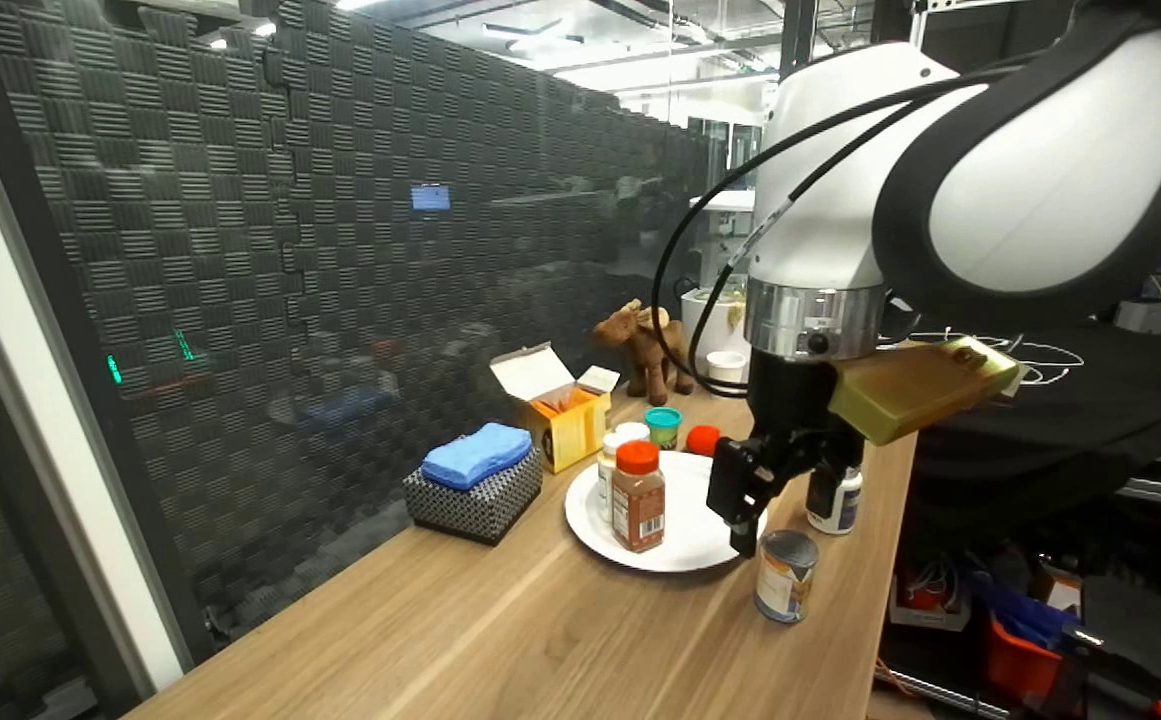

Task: Pick up the bottles from the table and put them on the white plate.

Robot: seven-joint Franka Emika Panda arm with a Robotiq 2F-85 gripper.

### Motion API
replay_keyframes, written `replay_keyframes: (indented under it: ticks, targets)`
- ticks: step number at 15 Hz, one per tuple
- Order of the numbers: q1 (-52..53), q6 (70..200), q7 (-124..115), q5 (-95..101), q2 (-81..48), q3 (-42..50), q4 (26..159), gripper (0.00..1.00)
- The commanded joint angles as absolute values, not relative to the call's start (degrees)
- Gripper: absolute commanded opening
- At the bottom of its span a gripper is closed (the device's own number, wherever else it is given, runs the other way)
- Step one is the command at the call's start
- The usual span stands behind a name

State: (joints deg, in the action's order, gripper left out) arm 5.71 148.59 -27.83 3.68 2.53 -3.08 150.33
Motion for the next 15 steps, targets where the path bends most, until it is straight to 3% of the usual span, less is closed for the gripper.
replay_keyframes:
  ticks: [1,5,7,13,15]
  targets:
    - [4.6,150.4,-30.8,5.4,2.1,-3.9,151.5,1.0]
    - [4.7,150.5,-31.0,5.3,0.2,-3.5,150.9,1.0]
    - [4.6,150.7,-31.2,5.8,-0.8,-3.3,150.5,0.73]
    - [4.4,150.4,-34.5,10.5,-0.5,-2.1,150.3,0.27]
    - [4.4,149.5,-35.4,11.3,1.0,-2.1,150.3,0.2]
